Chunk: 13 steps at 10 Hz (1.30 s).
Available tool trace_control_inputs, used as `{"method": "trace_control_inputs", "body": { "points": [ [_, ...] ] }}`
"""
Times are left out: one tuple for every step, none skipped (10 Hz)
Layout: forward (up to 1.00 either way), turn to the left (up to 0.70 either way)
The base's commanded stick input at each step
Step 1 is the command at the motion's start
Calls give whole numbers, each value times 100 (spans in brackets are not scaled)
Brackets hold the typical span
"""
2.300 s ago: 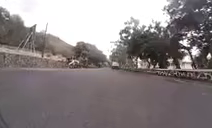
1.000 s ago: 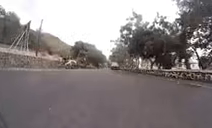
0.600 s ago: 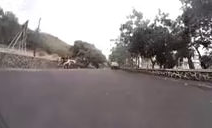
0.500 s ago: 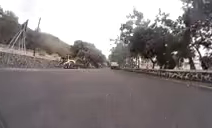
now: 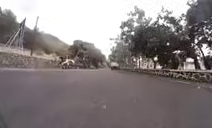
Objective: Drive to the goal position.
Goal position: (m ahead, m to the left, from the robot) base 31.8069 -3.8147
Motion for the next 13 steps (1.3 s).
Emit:
{"method": "trace_control_inputs", "body": {
  "points": [
    [100,0],
    [100,0],
    [100,0],
    [100,0],
    [100,0],
    [100,22],
    [100,10],
    [100,0],
    [100,0],
    [100,0],
    [100,0],
    [100,0],
    [100,7]
  ]
}}
